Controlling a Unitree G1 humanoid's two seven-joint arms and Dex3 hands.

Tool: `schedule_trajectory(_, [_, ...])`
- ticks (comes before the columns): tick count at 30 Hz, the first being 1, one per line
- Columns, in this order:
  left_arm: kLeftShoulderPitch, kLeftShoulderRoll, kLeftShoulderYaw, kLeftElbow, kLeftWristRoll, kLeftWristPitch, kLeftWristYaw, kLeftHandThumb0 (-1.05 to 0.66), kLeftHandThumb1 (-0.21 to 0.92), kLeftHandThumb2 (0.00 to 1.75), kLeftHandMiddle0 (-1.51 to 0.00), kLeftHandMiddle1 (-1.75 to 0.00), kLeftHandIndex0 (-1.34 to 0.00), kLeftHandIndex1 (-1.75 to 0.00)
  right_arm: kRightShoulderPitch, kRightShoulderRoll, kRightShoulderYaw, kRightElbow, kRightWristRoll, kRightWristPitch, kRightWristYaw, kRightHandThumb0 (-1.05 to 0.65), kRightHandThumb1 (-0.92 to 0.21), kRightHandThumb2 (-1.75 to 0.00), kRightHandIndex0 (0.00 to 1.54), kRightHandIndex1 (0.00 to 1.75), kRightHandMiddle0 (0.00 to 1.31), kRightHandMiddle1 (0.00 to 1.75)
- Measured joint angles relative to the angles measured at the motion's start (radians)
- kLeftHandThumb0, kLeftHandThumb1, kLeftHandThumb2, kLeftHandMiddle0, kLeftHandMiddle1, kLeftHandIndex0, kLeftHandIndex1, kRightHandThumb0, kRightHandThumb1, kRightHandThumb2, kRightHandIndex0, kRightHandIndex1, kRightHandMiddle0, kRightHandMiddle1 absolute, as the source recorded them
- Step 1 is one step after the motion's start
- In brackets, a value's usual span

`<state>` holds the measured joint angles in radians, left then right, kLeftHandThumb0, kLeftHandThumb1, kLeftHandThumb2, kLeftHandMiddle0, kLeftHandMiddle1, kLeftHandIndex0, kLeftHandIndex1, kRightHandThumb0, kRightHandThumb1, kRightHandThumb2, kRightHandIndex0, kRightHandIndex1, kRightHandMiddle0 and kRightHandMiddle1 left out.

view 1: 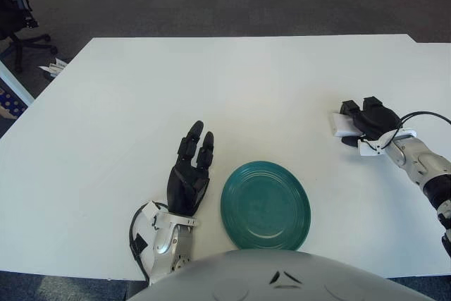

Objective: Put the charger into the plate.

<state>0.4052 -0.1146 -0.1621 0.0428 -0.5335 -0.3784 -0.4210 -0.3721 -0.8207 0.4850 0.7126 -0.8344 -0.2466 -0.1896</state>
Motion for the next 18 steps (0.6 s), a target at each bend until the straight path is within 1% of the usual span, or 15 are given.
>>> schedule_trajectory(2, [-0.009,-0.001,0.006,0.005,-0.001,0.004,-0.001,-1.05,0.92,1.13,-0.09,0.00,0.00,-0.38,-0.003,0.000,-0.001,0.000,0.000,0.000,0.002,-0.39,-0.63,-0.92,0.71,1.75,0.38,1.75])
schedule_trajectory(6, [-0.025,-0.003,0.017,0.013,-0.004,0.009,-0.005,-1.05,0.92,1.13,-0.09,0.00,0.00,-0.37,-0.036,0.001,0.003,0.020,-0.001,-0.007,0.012,-0.39,-0.64,-0.91,0.71,1.75,0.37,1.75])
schedule_trajectory(11, [-0.038,-0.004,0.030,0.022,-0.007,0.012,-0.016,-1.05,0.92,1.13,-0.08,0.00,0.00,-0.36,-0.084,-0.001,0.004,0.027,-0.003,-0.027,0.066,-0.40,-0.62,-0.94,0.73,1.75,0.39,1.75])
schedule_trajectory(13, [-0.040,-0.004,0.032,0.024,-0.007,0.012,-0.019,-1.05,0.92,1.13,-0.08,0.00,0.00,-0.35,-0.087,-0.006,-0.005,0.004,0.000,-0.029,0.089,-0.40,-0.60,-0.96,0.75,1.75,0.40,1.75])
schedule_trajectory(18, [-0.050,-0.002,0.041,0.033,-0.007,0.013,-0.025,-1.05,0.92,1.13,-0.07,0.00,0.00,-0.34,-0.066,-0.021,-0.059,-0.133,0.029,-0.029,0.143,-0.41,-0.55,-1.02,0.80,1.75,0.43,1.75])
